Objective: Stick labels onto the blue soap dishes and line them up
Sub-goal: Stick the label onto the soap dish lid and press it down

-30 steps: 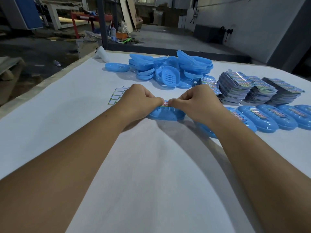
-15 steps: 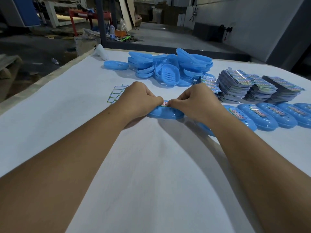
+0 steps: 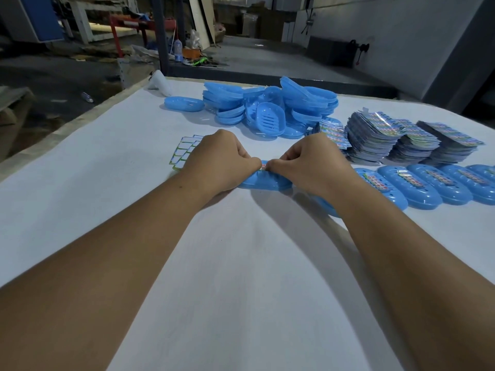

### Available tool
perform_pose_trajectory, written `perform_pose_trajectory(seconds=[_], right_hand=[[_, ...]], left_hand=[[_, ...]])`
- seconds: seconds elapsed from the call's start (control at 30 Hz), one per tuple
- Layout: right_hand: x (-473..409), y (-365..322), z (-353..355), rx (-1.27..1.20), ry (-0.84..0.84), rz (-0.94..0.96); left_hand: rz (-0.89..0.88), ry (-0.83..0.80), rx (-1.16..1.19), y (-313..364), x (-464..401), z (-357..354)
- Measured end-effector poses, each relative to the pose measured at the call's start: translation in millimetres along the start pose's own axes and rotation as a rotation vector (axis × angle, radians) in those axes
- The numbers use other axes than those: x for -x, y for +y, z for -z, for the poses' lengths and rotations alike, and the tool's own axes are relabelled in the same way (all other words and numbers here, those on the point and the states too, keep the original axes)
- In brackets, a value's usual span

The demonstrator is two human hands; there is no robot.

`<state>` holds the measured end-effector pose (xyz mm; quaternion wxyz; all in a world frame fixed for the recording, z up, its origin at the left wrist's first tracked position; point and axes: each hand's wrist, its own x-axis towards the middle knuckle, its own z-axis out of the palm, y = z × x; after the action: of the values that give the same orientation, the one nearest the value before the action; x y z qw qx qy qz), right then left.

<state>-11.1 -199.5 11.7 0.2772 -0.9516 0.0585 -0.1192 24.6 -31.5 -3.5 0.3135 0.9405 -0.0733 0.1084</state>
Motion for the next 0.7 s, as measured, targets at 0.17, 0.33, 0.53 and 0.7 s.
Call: perform_pose_trajectory(seconds=[0.17,0.33,0.53,0.7], right_hand=[[1.4,0.2,-4.2,0.083,0.069,0.041],[0.3,-0.4,-6.2,0.16,0.114,0.079],[-0.9,-0.5,-1.1,0.265,0.12,0.175],[5.0,-1.0,-3.9,0.191,0.066,0.313]], left_hand=[[-0.104,0.148,-0.264,2.9,-0.5,-4.4],[-0.228,0.248,-0.412,5.8,3.9,-4.5],[-0.312,0.332,-0.552,14.1,9.3,2.1],[-0.255,0.28,-0.497,11.9,7.6,4.9]])
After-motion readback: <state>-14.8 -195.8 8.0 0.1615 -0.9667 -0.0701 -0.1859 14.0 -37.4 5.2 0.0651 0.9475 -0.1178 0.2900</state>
